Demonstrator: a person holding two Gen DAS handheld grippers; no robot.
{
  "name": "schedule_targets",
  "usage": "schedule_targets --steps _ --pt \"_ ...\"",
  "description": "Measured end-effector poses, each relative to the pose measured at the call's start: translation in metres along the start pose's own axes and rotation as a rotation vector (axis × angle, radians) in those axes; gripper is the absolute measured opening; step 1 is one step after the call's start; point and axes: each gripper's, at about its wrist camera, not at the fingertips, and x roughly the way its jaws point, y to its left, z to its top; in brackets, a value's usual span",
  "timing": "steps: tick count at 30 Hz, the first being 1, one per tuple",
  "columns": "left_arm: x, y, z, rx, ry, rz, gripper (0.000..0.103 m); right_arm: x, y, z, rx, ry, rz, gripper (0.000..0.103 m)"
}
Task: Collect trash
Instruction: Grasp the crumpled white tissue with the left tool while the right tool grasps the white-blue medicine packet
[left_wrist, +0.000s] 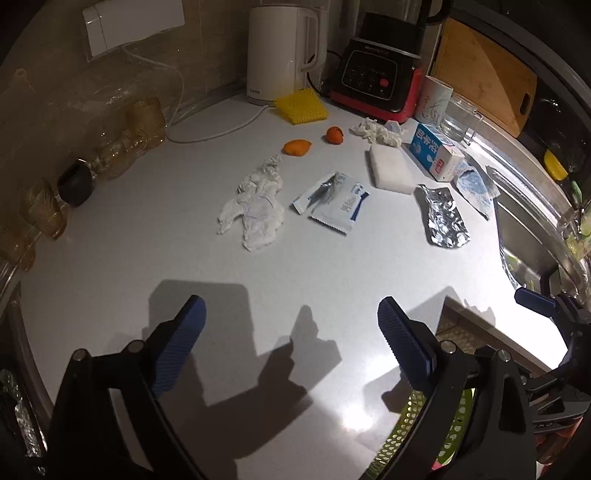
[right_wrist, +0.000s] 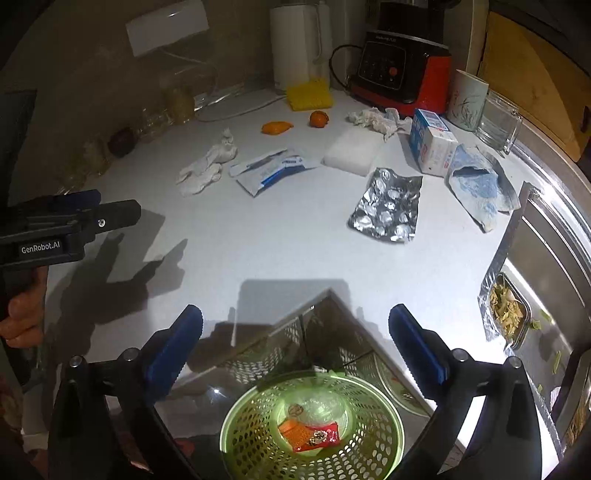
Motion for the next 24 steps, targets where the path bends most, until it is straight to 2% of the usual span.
schedule_targets --steps 5,12,20,21,24 --pt "0.027 0.02 0.027 0.021 -0.004 -0.013 0.091 0.012 0.001 0.03 0.062 -0.014 -0.017 0.1" --pt "0.09 0.039 0.06 0.037 0.035 -0.04 0.091 0.03 -0.005 0.066 0.144 -0.009 -0.054 0.1" --pt "0.131 0.044 0.075 0.063 0.08 -0.087 0.091 0.054 -0.009 0.088 0.2 0.018 -0.086 0.1" --pt "0.133 0.044 0.076 0.064 0.083 -0.092 0.088 0.058 -0.009 0.09 0.208 0.023 -0.085 0.1" --pt "0.141 0.044 0.077 0.073 0.109 -0.099 0.068 0.07 -0.007 0.097 0.234 0.033 -0.075 0.1"
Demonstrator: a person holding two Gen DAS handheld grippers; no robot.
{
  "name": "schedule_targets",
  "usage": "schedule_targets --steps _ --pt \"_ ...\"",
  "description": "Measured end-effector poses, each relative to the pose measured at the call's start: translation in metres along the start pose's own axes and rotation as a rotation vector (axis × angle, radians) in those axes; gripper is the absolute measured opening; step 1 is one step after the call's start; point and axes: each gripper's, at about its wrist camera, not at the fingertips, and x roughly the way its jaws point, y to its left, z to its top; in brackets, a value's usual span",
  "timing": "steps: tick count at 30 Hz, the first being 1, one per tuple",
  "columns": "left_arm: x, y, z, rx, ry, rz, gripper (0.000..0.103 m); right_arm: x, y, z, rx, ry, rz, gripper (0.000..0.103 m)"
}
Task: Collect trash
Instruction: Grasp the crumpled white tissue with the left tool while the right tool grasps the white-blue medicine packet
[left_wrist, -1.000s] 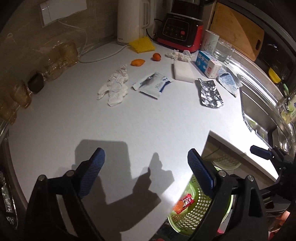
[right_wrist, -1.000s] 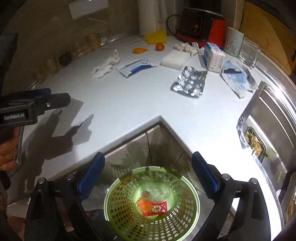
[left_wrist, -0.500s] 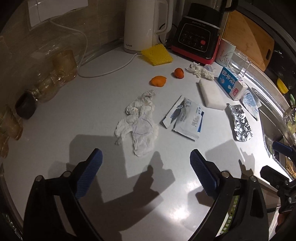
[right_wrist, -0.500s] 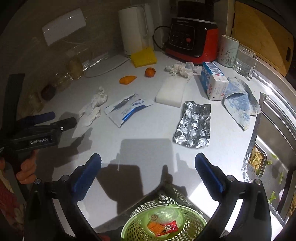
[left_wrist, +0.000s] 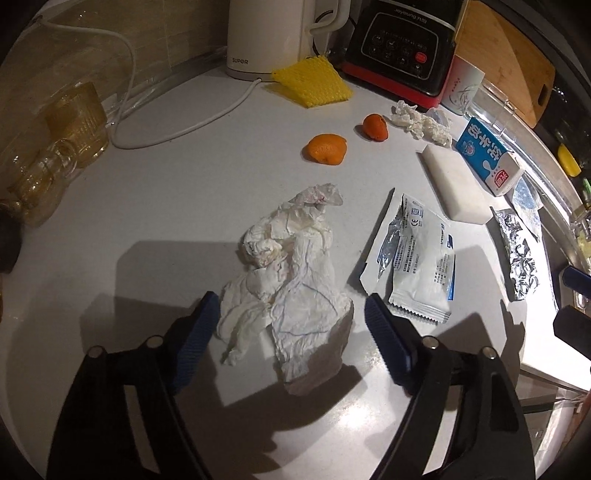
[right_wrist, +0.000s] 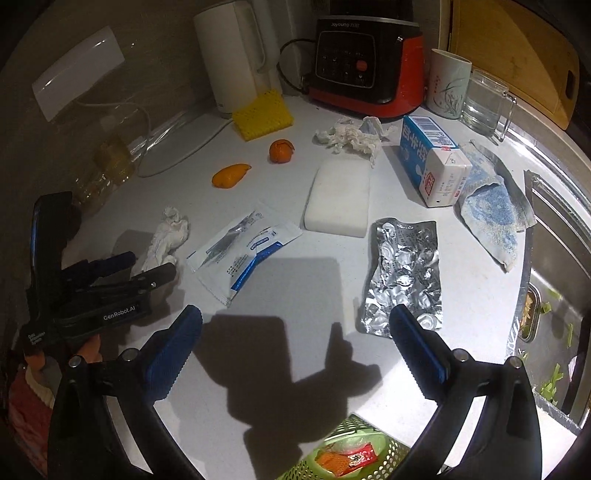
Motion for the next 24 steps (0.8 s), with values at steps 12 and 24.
schedule_targets --steps 12,24 --pt "-0.015 0.016 -0.001 0.011 -0.047 -0.022 0.015 0.065 0.038 0.026 0.085 0.055 -0.039 0.093" --pt "-0.039 0.027 -0.009 -0.032 -0.095 -0.046 0.015 0.093 0.051 0.03 0.098 0.112 -0.027 0.015"
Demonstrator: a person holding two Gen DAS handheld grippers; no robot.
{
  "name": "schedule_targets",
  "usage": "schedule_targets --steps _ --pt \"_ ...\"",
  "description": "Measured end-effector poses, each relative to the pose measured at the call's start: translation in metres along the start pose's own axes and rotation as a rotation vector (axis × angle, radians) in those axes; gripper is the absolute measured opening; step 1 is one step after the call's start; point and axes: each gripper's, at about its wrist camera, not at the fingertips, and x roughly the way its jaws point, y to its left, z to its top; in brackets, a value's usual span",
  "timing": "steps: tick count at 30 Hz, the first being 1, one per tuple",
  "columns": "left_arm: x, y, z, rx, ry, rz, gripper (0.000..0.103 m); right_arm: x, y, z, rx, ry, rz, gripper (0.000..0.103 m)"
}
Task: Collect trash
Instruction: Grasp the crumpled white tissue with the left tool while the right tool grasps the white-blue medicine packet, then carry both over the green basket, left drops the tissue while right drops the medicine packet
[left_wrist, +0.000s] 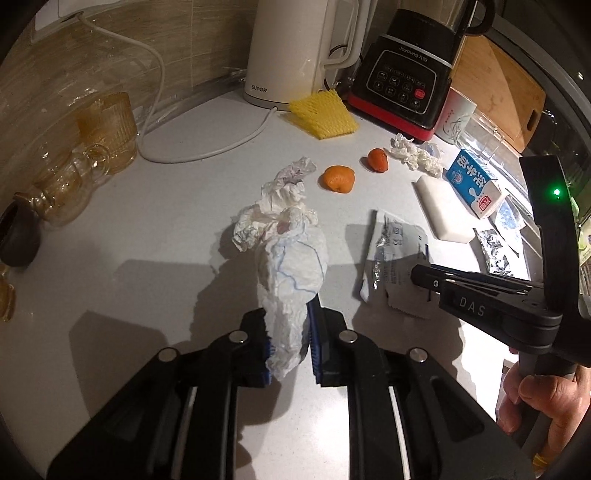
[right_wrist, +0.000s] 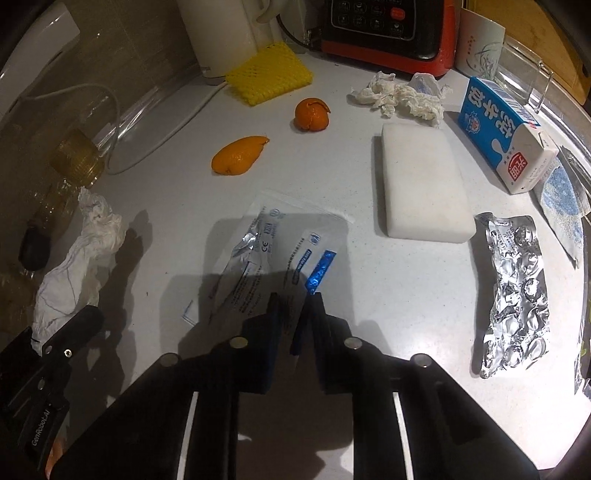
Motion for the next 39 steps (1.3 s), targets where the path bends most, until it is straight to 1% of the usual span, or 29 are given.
schedule_targets --steps 3,6,10,13,18,22,28,33,35,39 --pt "-0.004 -0.005 -0.003 0.008 0.001 0.0 0.015 -0.007 -0.001 -0.003 -0.006 -0.014 0.022 0.012" --pt "-0.009 -0.014 -0.005 0.025 -0.003 0.0 0.015 -0.021 -0.005 -0.007 -0.013 -0.035 0.042 0.011" --pt "-0.024 -0.033 -0.011 0.051 -0.008 -0.032 0.015 -0.053 -0.018 -0.02 -0.031 -0.079 0.06 0.01" --pt "-0.037 -0.054 -0.02 0.071 -0.012 -0.045 0.015 -0.083 -0.032 -0.038 -0.049 -0.118 0.063 0.01" --pt "-0.054 -0.099 -0.043 0.11 0.006 -0.1 0.015 -0.128 -0.068 -0.08 -0.086 -0.156 0.036 0.01" --pt "-0.064 -0.142 -0.067 0.176 0.024 -0.119 0.015 -0.147 -0.103 -0.12 -0.096 -0.13 0.007 0.01" --pt "-0.07 -0.2 -0.108 0.233 0.064 -0.138 0.015 -0.151 -0.15 -0.176 -0.088 -0.058 -0.002 0.01" --pt "-0.066 -0.236 -0.141 0.237 0.101 -0.131 0.015 -0.154 -0.178 -0.211 -0.104 -0.034 0.002 0.01" --pt "-0.062 -0.246 -0.155 0.227 0.114 -0.118 0.015 -0.154 -0.187 -0.221 -0.116 -0.026 0.003 0.01" --pt "-0.045 -0.26 -0.189 0.204 0.166 -0.103 0.015 -0.143 -0.203 -0.243 -0.152 0.007 0.003 0.01"
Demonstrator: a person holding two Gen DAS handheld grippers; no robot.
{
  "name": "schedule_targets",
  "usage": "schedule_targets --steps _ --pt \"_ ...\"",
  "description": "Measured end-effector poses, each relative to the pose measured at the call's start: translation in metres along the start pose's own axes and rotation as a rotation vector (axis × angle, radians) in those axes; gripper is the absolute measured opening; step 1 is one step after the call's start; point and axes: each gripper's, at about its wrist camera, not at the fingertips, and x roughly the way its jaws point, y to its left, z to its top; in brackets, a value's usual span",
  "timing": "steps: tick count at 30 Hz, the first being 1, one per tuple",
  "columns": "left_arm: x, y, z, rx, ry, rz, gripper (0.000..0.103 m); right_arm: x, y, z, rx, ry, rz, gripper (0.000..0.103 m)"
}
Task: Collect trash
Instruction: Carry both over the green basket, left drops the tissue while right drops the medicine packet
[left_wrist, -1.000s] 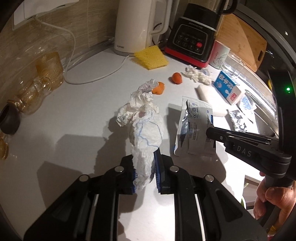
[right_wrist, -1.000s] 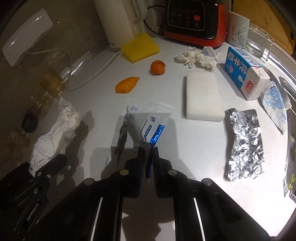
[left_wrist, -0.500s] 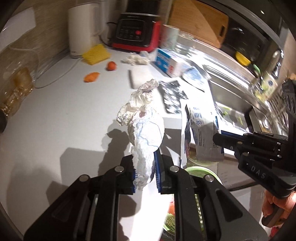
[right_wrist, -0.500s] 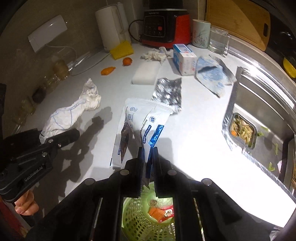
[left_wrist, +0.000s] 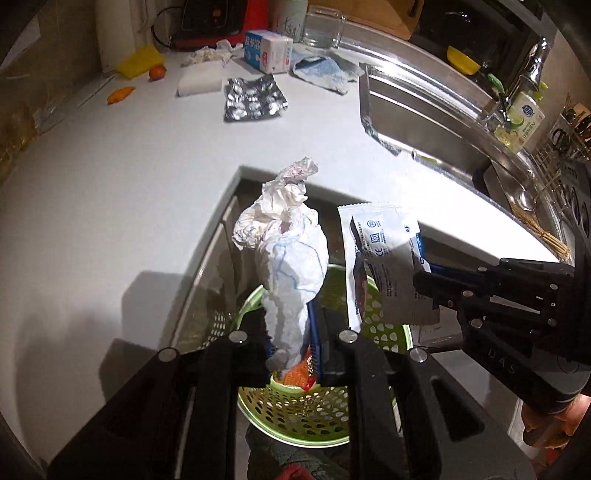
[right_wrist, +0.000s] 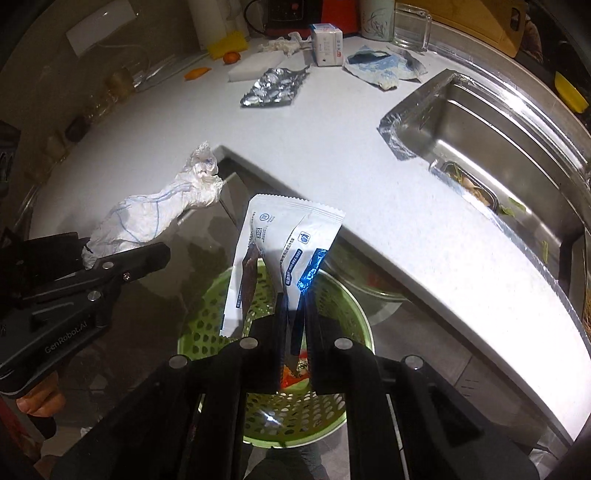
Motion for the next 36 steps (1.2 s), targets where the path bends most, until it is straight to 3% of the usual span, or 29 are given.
schedule_targets --steps 8,18,24,29,36 --pt "0.062 -0.013 -0.048 -0.065 0.098 0.021 0.015 0.03 -0.019 -0.04 -0.052 0.088 0.017 0.01" --pt "0.101 -0.018 -0.075 -0.095 0.138 0.04 0.018 0.05 -0.022 -0.046 -0.103 0.11 0.036 0.01" --pt "0.091 -0.021 -0.075 -0.109 0.121 0.059 0.042 0.052 -0.023 -0.045 -0.116 0.109 0.047 0.01" --pt "0.073 -0.023 -0.07 -0.111 0.094 0.078 0.048 0.05 -0.031 -0.046 -0.113 0.103 0.054 0.01" --pt "0.025 -0.024 -0.063 -0.142 0.029 0.123 0.064 0.058 -0.026 -0.052 -0.153 0.107 0.091 0.011"
